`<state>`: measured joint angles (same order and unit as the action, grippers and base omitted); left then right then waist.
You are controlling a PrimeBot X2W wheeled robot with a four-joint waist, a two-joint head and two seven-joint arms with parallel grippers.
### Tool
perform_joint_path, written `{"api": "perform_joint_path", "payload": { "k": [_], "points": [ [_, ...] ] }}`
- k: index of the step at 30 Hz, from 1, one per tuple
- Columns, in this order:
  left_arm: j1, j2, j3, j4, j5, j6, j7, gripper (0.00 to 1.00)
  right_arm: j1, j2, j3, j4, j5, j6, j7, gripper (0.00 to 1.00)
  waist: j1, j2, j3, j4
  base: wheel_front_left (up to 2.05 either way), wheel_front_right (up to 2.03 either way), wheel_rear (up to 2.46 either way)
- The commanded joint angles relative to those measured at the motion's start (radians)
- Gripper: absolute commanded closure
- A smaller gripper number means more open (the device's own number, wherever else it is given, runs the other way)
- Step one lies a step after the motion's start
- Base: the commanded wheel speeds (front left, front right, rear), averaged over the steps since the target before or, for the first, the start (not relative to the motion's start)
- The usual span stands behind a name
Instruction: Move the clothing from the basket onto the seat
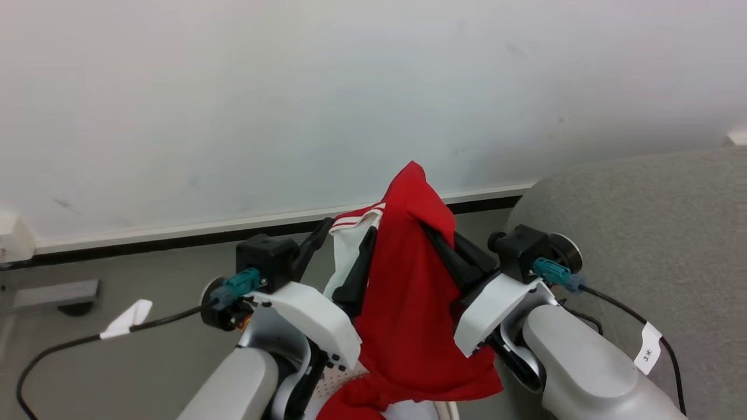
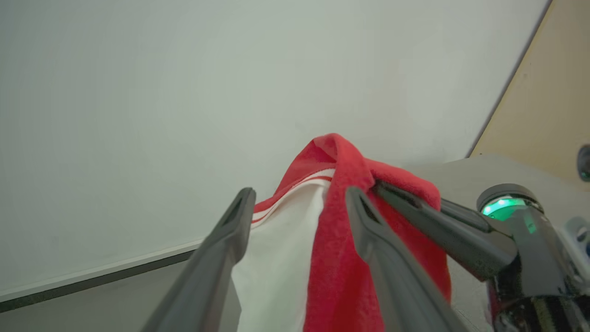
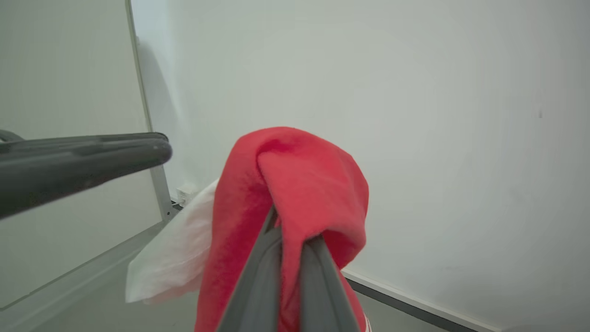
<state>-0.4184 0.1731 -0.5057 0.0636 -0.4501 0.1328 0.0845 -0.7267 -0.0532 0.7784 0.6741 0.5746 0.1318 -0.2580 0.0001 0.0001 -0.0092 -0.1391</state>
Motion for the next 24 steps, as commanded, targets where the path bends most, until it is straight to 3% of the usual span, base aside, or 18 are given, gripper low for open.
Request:
{"api": "perform_joint_path", "payload": {
  "k": [1,9,18,24],
  "points": [
    [0.011,0.005,-0.001,-0.002,-0.003,0.000,-0.012,0.00,-0.010,-0.004,-0.003,-0.004,-0.007,-0.002,-0.007,1.00,-0.0001,-0.0001,0.012,-0.041,0.00,0.00,0.00],
    [0.049,0.015,-0.017,-0.049,0.001,0.009,-0.008,0.00,0.018,-0.074,-0.076,-0.095,-0.062,-0.002,-0.007,1.00,-0.0001,-0.0001,0.042,-0.233,0.00,0.00,0.00],
    [0.041,0.008,-0.052,-0.091,0.014,0.002,0.012,0.00,0.057,-0.137,-0.168,-0.187,-0.092,-0.002,-0.007,1.00,-0.0001,-0.0001,0.092,-0.353,0.00,0.00,0.00],
    [0.024,0.008,-0.082,-0.120,0.022,-0.008,0.036,0.00,0.101,-0.168,-0.233,-0.246,-0.112,-0.002,-0.007,1.00,-0.0001,-0.0001,0.134,-0.395,0.00,0.00,0.00]
  ]
}}
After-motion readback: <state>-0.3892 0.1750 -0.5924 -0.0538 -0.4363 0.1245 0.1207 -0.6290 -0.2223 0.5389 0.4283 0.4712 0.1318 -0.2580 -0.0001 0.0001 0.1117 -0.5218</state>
